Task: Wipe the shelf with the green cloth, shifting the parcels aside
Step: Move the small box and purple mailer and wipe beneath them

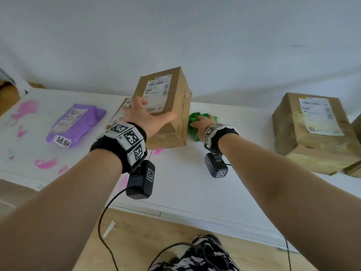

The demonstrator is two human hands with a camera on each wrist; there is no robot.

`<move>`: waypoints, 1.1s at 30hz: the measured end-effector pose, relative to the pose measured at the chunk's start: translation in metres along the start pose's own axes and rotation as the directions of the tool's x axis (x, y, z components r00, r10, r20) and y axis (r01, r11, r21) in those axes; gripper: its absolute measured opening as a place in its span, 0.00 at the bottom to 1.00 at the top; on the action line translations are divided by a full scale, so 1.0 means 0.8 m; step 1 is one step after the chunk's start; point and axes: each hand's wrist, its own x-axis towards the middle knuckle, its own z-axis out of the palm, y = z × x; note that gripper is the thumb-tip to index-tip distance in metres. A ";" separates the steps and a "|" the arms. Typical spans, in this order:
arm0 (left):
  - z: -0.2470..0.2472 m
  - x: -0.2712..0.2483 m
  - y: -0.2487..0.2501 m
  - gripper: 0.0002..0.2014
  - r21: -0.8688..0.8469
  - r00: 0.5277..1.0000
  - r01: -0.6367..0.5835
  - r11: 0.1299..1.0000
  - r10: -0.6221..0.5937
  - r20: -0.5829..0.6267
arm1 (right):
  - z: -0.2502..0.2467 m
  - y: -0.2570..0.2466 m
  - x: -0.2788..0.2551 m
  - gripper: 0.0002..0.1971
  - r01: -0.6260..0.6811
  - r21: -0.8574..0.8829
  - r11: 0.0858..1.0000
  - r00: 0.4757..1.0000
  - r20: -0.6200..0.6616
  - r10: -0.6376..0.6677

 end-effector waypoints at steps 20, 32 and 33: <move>0.013 -0.003 -0.016 0.42 -0.003 0.995 0.021 1.000 -0.022 -0.099 | -0.043 0.034 0.072 0.32 -0.068 -0.080 0.994 0.995 -0.078 0.062; 0.014 -0.016 -0.014 0.43 0.003 0.993 0.044 0.999 -0.043 -0.109 | -0.027 0.139 0.088 0.28 -0.197 0.006 0.980 0.978 -0.074 0.197; 0.014 -0.015 -0.014 0.43 0.006 0.993 0.045 0.999 -0.044 -0.114 | -0.020 0.156 0.113 0.29 -0.211 -0.002 0.977 0.975 -0.068 0.211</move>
